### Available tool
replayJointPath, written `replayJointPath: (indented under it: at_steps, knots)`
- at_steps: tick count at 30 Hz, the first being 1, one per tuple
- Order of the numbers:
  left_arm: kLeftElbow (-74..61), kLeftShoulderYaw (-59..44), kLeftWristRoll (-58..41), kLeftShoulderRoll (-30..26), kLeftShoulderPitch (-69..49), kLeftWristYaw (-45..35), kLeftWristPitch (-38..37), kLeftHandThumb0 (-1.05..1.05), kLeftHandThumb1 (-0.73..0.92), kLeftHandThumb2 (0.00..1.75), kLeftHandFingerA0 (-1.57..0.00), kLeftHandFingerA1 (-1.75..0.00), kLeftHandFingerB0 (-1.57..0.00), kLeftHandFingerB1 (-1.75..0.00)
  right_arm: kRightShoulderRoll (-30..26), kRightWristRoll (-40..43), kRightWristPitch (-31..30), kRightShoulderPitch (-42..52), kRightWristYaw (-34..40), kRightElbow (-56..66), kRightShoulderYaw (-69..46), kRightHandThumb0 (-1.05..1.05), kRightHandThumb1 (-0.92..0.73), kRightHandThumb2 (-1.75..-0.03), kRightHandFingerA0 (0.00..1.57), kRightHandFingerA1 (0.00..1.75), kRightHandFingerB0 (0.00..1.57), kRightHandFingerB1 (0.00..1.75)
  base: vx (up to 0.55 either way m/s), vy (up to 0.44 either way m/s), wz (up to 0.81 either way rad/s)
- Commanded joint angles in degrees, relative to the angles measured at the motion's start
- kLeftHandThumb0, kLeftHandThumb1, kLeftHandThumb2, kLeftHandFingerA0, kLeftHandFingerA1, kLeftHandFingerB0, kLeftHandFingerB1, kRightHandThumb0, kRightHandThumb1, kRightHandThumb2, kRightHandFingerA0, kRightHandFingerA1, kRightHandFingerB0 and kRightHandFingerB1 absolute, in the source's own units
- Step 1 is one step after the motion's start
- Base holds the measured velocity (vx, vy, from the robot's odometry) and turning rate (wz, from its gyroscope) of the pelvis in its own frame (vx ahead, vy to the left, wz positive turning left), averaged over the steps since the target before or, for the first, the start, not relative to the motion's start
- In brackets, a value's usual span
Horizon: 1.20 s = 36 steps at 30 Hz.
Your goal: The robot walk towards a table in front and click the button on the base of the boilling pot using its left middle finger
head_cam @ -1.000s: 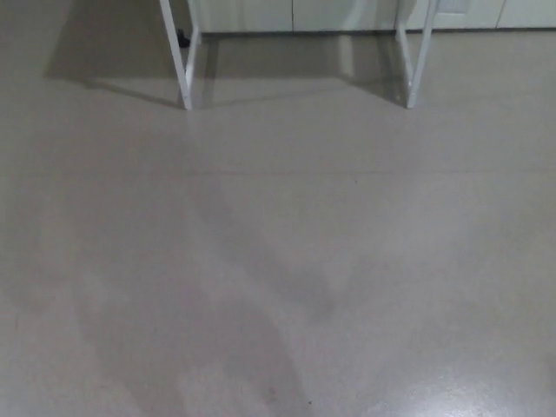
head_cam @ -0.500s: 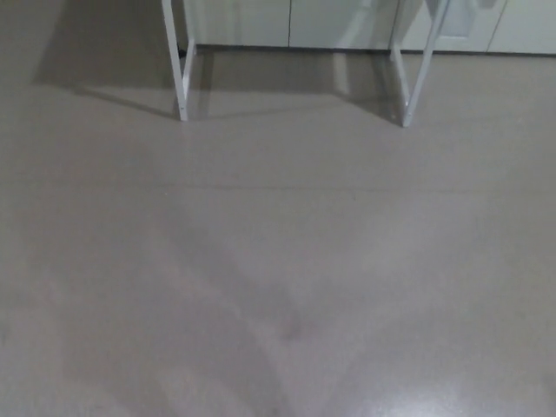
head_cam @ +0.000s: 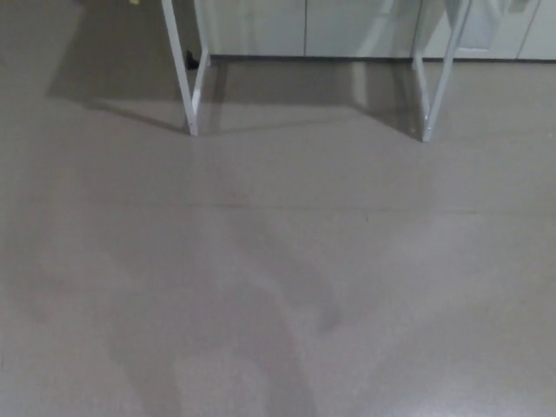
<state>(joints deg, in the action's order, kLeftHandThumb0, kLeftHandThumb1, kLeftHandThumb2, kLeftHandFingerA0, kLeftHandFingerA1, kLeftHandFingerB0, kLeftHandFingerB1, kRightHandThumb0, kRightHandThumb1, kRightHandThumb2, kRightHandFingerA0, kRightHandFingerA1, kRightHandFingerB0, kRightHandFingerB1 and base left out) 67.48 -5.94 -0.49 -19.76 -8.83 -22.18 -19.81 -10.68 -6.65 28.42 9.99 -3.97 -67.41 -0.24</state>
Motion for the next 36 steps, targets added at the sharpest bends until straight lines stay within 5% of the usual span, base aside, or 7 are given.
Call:
replayJointPath:
  at_steps: [1,2,3,20,32,34,36]
  knots:
    - [-0.03,0.18,0.68,-1.01,-0.5,0.86,-2.62,-0.37,0.42,0.65,-0.61,-0.52,-0.42,-0.42,-0.52,-0.9,0.76,0.0,0.97,0.11,0.71,-0.33,-0.56,-0.57,0.58,0.43,0.41,0.37,0.2,-0.142,-0.03]
    - [-0.1,0.3,0.8,-1.06,-0.41,1.01,-2.67,-0.37,0.42,0.66,-0.61,-0.52,-0.42,-0.42,-0.62,-1.23,0.63,-0.24,1.26,-0.02,0.97,-0.41,-0.44,-0.74,0.5,0.53,0.35,0.47,0.24,-0.126,-0.02]
    - [-0.2,0.43,0.89,-1.12,-0.32,0.97,-2.73,-0.38,0.42,0.66,-0.6,-0.52,-0.41,-0.42,-0.74,-1.45,0.5,-0.53,1.49,-0.21,1.18,-0.33,-0.56,-0.57,0.58,0.42,0.41,0.37,0.23,-0.099,-0.03]
    - [-1.19,3.53,3.64,-2.17,0.52,3.45,-4.24,-0.4,0.42,0.68,-0.65,-0.53,-0.49,-0.46,-1.57,-3.22,0.81,-1.79,2.56,-0.09,3.34,-0.32,-0.56,-0.57,0.6,0.44,0.41,0.38,0.3,0.018,-0.02]
    - [-2.48,3.5,2.8,-2.49,0.39,2.39,-4.0,-0.34,0.48,0.55,-0.71,-0.45,-0.53,-0.37,-1.68,-3.82,0.52,-2.45,2.97,-0.26,4.6,-0.31,-0.56,-0.57,0.58,0.43,0.4,0.38,0.36,-0.249,0.15]
    - [-2.52,3.48,2.88,-2.57,0.66,2.59,-3.62,-0.42,0.43,0.69,-0.65,-0.53,-0.48,-0.46,-1.48,-3.56,0.27,-2.8,2.72,-0.37,4.57,-0.3,-0.56,-0.57,0.58,0.44,0.4,0.38,0.2,-0.128,0.0]
    - [-2.62,3.66,3.12,-2.62,0.7,2.71,-3.8,-0.34,0.49,0.55,-0.7,-0.45,-0.52,-0.37,-1.68,-4.04,0.79,-2.82,3.02,-0.38,5.05,-0.32,-0.57,-0.57,0.59,0.44,0.4,0.39,0.23,-0.065,-0.08]
